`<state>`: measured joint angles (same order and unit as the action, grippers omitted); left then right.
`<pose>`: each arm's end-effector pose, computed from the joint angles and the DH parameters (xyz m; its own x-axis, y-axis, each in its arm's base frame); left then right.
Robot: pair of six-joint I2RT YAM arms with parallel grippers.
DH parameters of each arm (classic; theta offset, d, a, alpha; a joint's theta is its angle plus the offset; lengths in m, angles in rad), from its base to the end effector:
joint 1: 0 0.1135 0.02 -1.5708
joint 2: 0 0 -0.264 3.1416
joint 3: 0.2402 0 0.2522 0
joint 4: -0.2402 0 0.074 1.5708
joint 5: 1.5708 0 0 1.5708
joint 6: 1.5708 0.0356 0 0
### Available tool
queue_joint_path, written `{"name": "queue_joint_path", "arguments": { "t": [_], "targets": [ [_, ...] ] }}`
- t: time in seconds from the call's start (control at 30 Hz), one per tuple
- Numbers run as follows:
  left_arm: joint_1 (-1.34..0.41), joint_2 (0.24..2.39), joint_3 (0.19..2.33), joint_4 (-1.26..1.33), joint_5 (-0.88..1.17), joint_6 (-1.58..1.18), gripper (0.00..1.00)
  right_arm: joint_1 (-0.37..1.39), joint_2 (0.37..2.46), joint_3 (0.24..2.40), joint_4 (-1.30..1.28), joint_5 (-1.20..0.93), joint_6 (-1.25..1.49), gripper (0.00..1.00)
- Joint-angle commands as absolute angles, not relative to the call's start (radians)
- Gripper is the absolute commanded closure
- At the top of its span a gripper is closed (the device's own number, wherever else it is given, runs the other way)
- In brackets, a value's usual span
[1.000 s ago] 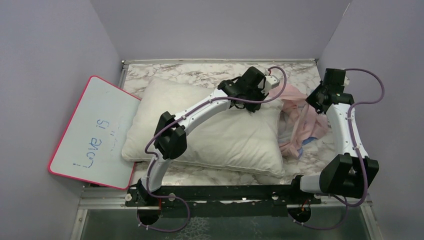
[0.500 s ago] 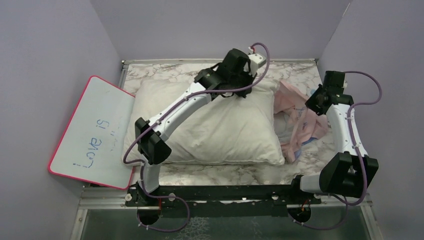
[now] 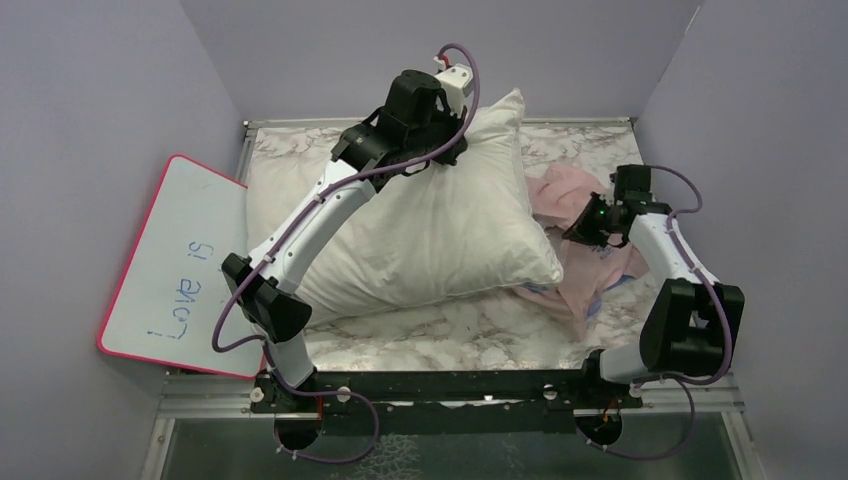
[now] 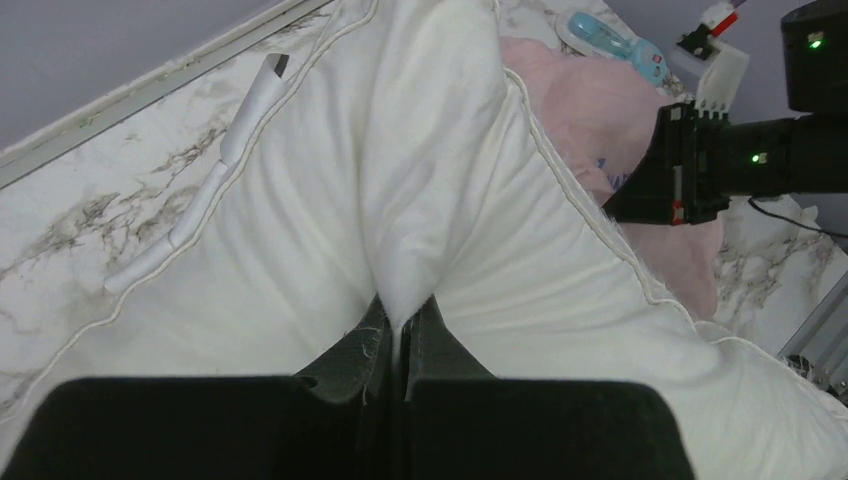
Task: Remove the pillowcase from the pillow
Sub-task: Remove the pillow from the pillowcase, then move the pillowcase to the center of the board.
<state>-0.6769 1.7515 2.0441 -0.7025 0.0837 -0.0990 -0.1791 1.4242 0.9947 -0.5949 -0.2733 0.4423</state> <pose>0.2983 -0.2435 0.4577 -0.3767 0.1764 -0.9094 0.6499 0.7499 -0.1238 0.2825 -0.0414 0.2347 -0.7455 0.5538 -0.3709 0.3902 0.8137 0.4308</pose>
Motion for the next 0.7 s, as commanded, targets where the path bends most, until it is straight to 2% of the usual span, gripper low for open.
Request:
{"name": "queue_joint_path", "arguments": {
  "t": [0.0, 0.1, 0.2, 0.3, 0.4, 0.47, 0.57, 0.67],
  "targets": [
    [-0.628, 1.717, 2.064, -0.637, 0.011, -0.195, 1.0, -0.02, 1.47, 0.972, -0.537, -0.361, 0.386, 0.91],
    [-0.604, 1.72, 2.058, -0.608, 0.081, -0.233, 1.0, 0.048, 1.509, 0.938, -0.499, -0.38, 0.409, 0.87],
    [-0.6, 1.708, 2.027, -0.557, 0.141, -0.251, 1.0, 0.075, 1.545, 0.921, -0.462, -0.401, 0.421, 0.78],
    [-0.599, 1.682, 1.985, -0.503, 0.148, -0.277, 1.0, 0.107, 1.601, 0.924, -0.434, -0.464, 0.409, 0.66],
    [-0.592, 1.67, 1.971, -0.485, 0.135, -0.294, 1.0, 0.166, 1.665, 0.95, -0.451, -0.449, 0.376, 0.47],
    [-0.588, 1.66, 1.96, -0.474, 0.131, -0.302, 1.0, 0.204, 1.705, 0.968, -0.471, -0.424, 0.362, 0.39],
    [-0.584, 1.636, 1.931, -0.438, 0.136, -0.32, 1.0, 0.244, 1.717, 0.963, -0.469, -0.364, 0.357, 0.34],
    [-0.581, 1.622, 1.917, -0.419, 0.141, -0.33, 1.0, 0.256, 1.695, 0.956, -0.469, -0.327, 0.365, 0.33]
  ]
}}
